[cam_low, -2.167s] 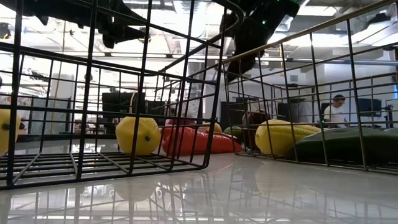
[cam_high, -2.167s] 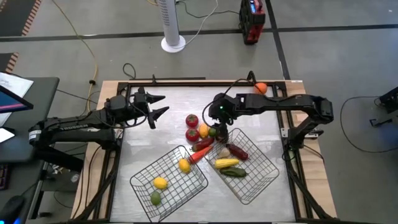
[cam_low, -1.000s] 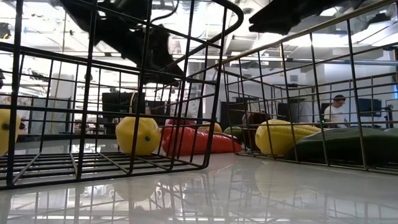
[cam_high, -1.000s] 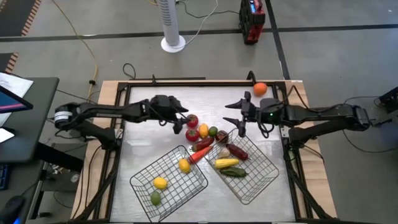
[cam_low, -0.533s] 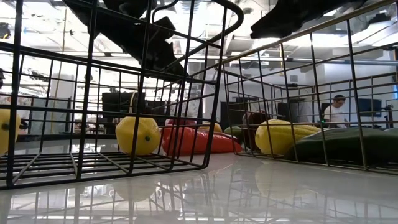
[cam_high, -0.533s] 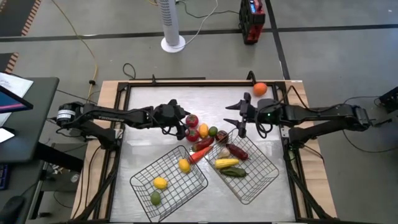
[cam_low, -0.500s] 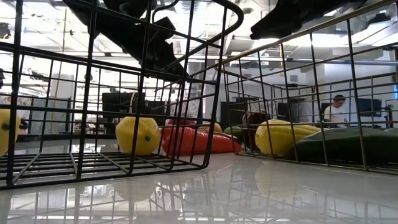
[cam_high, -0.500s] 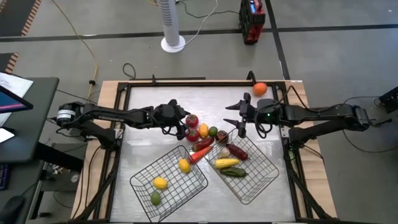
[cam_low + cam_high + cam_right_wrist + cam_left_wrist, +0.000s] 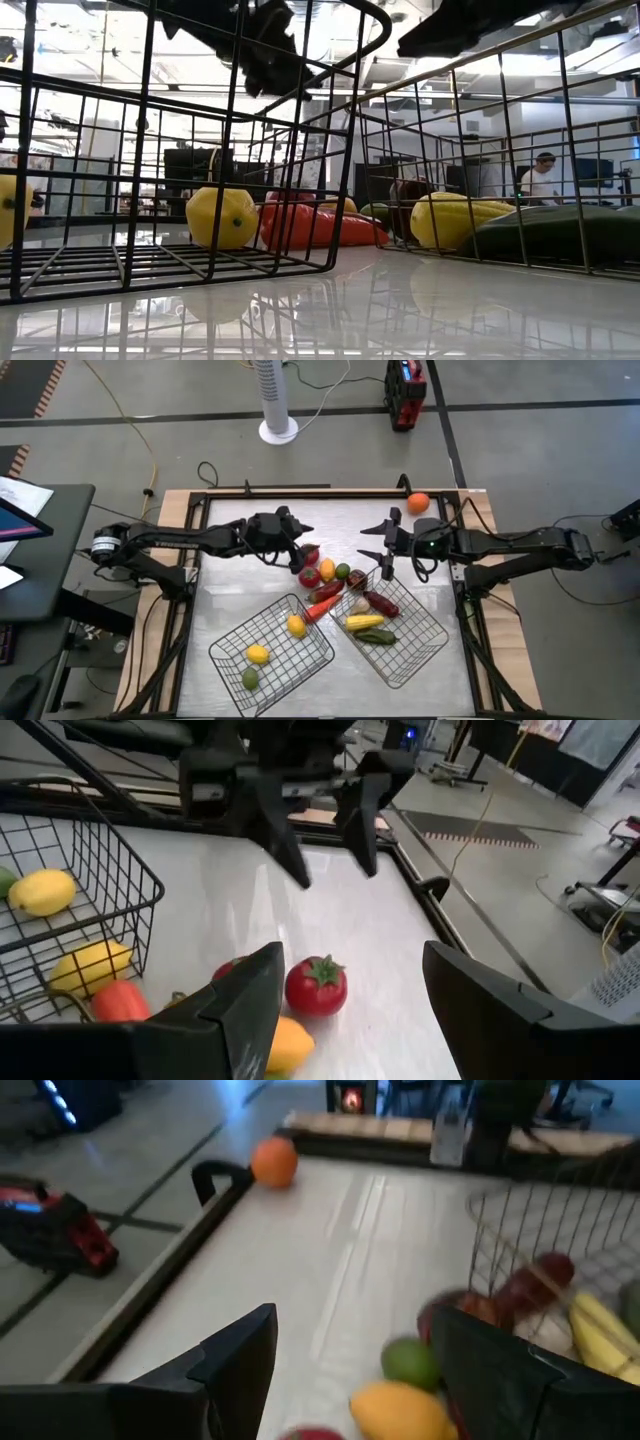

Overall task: Sort produce into baskets
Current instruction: Put the top red tomato into the black wire basket

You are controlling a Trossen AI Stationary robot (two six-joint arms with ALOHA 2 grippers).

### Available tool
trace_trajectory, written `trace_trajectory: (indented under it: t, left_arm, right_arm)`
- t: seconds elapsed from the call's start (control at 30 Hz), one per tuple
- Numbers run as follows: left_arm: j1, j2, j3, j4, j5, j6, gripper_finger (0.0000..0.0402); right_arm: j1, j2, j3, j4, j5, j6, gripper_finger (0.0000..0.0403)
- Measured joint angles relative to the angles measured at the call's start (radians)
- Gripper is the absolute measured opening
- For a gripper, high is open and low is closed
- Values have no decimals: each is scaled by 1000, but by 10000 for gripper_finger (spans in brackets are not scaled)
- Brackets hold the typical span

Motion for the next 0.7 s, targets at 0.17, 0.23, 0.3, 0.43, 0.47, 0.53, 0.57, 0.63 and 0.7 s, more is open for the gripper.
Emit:
trace_trajectory:
  t: [0.17,0.23,0.3,0.43,0.47,0.53,0.57,0.63,0.7]
  left_arm:
    - [26,36,50,-53,18,-4,251]
    - [27,71,72,-57,56,-31,251]
    - [16,108,79,-113,109,-50,251]
    - [-35,193,127,-248,118,-19,251]
    - [-45,217,147,-279,110,1,251]
    - [-60,260,179,-362,107,24,251]
    - [-64,285,195,-397,107,27,251]
    - [-71,327,225,-416,106,27,251]
    - [-79,356,247,-470,93,27,252]
  right_arm:
    - [-6,0,0,-7,-1,-2,268]
    - [-6,0,0,-11,0,-2,268]
    - [-6,0,0,-18,0,-2,268]
    - [-8,0,0,-29,-4,-1,268]
    - [-8,0,0,-30,-3,-2,268]
    - [-8,0,0,-27,-4,-1,268]
    - [-8,0,0,-25,-4,-1,268]
    - [-8,0,0,-27,-4,3,268]
    - [-5,0,0,-28,-3,16,268]
